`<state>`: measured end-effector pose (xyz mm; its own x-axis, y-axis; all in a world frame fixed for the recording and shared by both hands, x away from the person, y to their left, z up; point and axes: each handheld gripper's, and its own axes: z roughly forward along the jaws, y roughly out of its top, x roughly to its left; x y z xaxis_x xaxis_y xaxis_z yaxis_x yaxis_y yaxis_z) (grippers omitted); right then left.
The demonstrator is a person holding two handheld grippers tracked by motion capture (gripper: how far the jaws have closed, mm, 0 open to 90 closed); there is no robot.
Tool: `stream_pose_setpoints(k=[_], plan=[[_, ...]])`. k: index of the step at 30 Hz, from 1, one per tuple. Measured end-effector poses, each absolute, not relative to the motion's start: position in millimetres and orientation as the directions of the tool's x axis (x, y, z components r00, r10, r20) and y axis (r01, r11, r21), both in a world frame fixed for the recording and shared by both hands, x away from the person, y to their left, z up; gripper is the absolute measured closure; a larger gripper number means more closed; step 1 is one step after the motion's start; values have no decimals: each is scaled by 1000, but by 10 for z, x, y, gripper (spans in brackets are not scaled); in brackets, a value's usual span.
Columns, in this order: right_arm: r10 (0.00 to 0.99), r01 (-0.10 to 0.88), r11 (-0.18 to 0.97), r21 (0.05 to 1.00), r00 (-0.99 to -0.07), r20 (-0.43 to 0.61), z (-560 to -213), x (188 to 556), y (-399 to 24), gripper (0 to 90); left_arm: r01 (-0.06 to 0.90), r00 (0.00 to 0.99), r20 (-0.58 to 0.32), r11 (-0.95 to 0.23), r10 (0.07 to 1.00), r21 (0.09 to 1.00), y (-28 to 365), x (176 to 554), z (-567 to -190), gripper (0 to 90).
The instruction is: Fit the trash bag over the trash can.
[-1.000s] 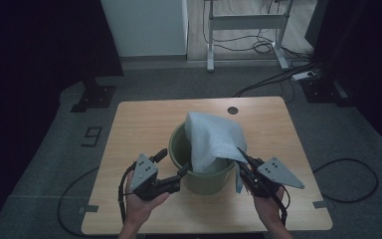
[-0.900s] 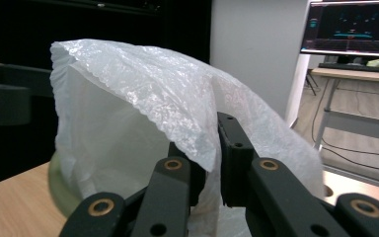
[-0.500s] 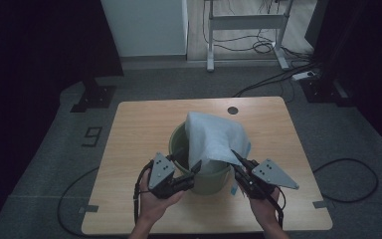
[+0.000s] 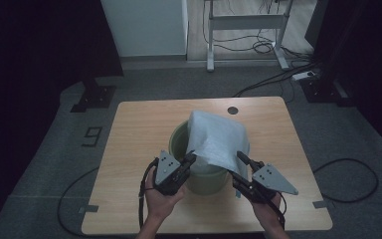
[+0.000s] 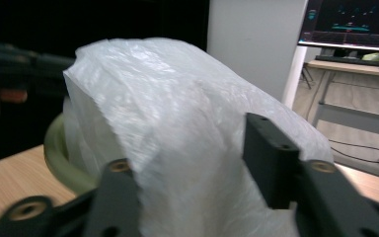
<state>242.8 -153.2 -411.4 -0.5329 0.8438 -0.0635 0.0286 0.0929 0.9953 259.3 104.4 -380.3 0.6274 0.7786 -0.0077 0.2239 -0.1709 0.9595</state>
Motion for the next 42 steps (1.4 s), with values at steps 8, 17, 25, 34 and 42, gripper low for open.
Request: stream_pose_setpoints(k=[8,17,25,34,42], plan=[[871,62,87,994,-490,-45,-4260,2292,-1622,358,212,639,-27,-142,769,967,1106,2588,-3792,900],[882,100,85,991,-470,-28,-4345,2258,-1693,323,211,654,-80,-80,752,974,1217,2609,-3727,900],[891,158,89,983,-453,-8,-4481,2285,-1750,325,211,644,-123,-20,755,977,1380,2616,-3671,900],[882,212,49,976,-468,58,-4540,2382,-1908,716,229,621,-169,29,765,973,1603,2625,-3689,900],[885,180,72,981,-464,20,-4426,2505,-2029,882,238,596,-178,39,783,970,1782,2618,-3714,900]])
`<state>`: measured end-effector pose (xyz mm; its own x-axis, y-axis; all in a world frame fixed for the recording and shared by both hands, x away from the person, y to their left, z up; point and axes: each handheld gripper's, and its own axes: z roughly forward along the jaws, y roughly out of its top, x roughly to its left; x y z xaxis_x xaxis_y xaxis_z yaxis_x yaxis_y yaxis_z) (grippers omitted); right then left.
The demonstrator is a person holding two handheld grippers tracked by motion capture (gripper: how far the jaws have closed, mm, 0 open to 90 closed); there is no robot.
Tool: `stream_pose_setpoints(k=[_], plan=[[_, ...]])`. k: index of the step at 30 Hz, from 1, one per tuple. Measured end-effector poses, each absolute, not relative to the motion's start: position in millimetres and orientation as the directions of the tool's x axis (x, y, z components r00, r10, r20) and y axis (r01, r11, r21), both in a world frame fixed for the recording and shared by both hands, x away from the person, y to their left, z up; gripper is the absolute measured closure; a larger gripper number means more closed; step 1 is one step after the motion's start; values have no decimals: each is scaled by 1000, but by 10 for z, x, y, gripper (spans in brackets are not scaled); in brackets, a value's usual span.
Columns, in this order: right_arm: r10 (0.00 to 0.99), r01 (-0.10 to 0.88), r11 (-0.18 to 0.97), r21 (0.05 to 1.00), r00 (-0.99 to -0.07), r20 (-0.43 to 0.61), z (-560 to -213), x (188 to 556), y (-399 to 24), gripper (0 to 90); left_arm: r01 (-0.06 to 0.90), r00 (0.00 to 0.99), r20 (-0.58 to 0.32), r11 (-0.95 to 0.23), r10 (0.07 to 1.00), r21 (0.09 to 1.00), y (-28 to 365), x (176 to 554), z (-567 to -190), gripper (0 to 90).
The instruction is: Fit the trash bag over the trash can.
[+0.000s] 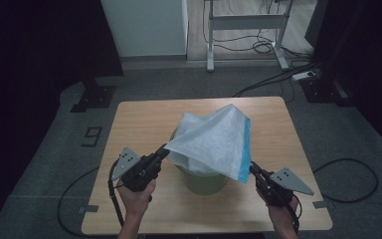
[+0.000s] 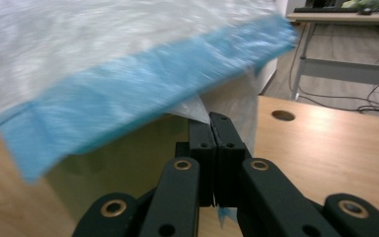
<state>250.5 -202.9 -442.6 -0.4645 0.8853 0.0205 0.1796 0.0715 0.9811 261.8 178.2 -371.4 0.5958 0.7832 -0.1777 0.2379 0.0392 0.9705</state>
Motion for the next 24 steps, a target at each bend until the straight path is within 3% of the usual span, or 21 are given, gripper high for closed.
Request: stream_pose_setpoints(k=[11,15,17,20,24], plan=[[928,215,77,974,-371,8,-4402,2754,-2393,880,266,560,-200,55,804,963,2045,2596,-3841,900],[924,258,70,964,-381,35,-4484,2821,-2475,829,275,550,-213,65,807,959,2115,2579,-3909,900],[920,262,84,961,-390,26,-4526,2818,-2469,765,278,548,-219,71,807,958,2141,2559,-3940,900],[932,238,90,967,-364,3,-4527,2751,-2449,549,278,549,-222,74,806,958,2153,2520,-3976,899],[939,197,120,973,-341,-47,-4458,2569,-2388,378,280,549,-228,80,804,957,2142,2503,-4012,897]])
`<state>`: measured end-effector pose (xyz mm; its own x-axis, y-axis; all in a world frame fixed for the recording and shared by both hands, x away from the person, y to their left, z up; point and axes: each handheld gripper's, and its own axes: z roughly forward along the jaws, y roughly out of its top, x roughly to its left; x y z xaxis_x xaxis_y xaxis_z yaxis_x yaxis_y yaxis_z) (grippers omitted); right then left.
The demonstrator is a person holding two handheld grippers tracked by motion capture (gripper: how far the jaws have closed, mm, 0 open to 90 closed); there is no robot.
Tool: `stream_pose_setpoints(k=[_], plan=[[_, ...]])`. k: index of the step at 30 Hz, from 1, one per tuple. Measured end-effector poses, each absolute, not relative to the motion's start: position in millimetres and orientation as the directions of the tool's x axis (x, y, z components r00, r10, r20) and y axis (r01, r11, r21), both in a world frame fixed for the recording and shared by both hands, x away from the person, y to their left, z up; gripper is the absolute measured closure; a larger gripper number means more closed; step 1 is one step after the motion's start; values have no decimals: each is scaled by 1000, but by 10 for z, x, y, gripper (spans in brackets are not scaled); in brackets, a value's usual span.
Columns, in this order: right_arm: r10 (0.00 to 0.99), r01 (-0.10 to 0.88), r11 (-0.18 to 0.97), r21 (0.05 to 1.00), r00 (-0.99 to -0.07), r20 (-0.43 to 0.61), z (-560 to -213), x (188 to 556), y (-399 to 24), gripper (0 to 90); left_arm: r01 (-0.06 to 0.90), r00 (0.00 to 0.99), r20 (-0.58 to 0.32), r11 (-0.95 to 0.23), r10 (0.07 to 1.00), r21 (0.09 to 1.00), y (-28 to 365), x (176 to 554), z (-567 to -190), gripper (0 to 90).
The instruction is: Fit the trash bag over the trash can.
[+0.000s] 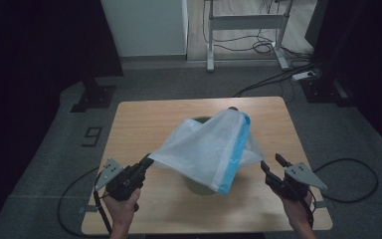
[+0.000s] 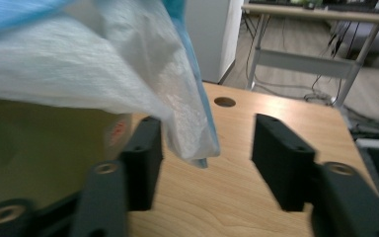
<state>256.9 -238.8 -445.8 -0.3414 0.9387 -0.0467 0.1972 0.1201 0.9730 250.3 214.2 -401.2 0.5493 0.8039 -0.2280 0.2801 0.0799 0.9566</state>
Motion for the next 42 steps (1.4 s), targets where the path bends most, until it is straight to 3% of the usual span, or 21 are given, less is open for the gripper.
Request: stream_pose_setpoints(k=[8,19,27,30,38,42], plan=[[894,150,49,988,-447,24,-4340,2235,-2269,300,292,551,-231,74,802,954,2121,2482,-4084,893],[820,139,67,988,-571,25,-4216,2192,-1714,250,313,562,-228,51,795,948,2120,2395,-4209,885],[832,193,67,979,-552,52,-4375,2183,-1581,225,319,564,-223,40,795,947,2113,2385,-4246,885],[822,208,60,976,-565,70,-4424,2189,-1588,289,320,567,-226,41,792,946,2102,2395,-4246,885],[811,185,46,982,-580,72,-4436,2186,-1583,681,317,574,-220,34,789,948,2088,2387,-4233,879],[818,147,55,988,-574,40,-4385,2167,-1594,791,299,584,-205,27,785,954,2093,2374,-4189,834]])
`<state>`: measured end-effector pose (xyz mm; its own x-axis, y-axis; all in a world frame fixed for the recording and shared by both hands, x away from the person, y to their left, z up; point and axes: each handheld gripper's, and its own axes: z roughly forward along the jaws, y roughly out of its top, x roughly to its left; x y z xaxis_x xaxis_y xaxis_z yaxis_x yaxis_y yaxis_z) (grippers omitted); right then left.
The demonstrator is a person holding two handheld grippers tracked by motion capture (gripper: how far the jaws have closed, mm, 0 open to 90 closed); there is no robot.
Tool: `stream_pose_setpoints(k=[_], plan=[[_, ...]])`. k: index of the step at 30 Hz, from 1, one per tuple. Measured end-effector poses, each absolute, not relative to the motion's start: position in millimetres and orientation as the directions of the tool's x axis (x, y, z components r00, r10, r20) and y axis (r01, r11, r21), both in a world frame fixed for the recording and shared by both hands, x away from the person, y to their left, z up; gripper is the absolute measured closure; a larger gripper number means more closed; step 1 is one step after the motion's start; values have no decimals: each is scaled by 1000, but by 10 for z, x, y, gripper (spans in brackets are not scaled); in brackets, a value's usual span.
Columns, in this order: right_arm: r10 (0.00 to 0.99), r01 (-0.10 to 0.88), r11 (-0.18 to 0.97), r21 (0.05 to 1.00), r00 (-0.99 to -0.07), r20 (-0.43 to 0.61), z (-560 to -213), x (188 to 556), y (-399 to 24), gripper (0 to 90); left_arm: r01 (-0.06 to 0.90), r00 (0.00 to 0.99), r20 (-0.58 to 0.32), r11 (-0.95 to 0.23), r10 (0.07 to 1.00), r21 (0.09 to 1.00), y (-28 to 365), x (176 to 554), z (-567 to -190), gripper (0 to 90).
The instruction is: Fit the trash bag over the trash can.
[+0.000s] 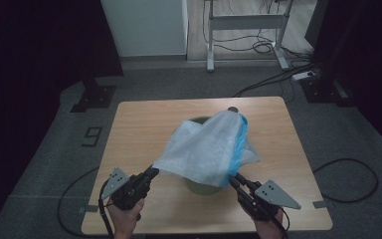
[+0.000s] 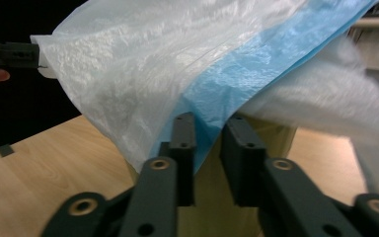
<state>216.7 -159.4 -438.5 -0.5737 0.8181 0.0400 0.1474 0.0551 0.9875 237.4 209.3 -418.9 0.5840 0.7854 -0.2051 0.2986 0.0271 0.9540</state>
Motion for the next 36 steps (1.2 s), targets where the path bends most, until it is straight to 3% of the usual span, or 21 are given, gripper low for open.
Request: stream_pose_setpoints(k=[6,11,24,29,33,36], plan=[[824,118,70,991,-567,9,-4297,2190,-1632,870,250,578,-159,12,800,968,2088,2302,-4055,543],[829,101,78,992,-559,-9,-4250,2208,-1667,886,228,578,-130,-6,806,974,2086,2255,-3906,396],[824,95,116,989,-564,-42,-4175,2248,-1667,887,209,615,-23,-136,788,968,1713,2572,-3506,355],[821,91,117,989,-569,-45,-4163,2249,-1671,887,233,631,-2,-187,776,954,1552,2749,-3457,353],[819,89,114,989,-572,-43,-4159,2246,-1677,887,255,643,-15,-195,766,947,1472,2848,-3492,300],[818,90,111,990,-574,-40,-4165,2246,-1686,887,271,632,-10,-208,775,940,1417,2890,-3536,362]])
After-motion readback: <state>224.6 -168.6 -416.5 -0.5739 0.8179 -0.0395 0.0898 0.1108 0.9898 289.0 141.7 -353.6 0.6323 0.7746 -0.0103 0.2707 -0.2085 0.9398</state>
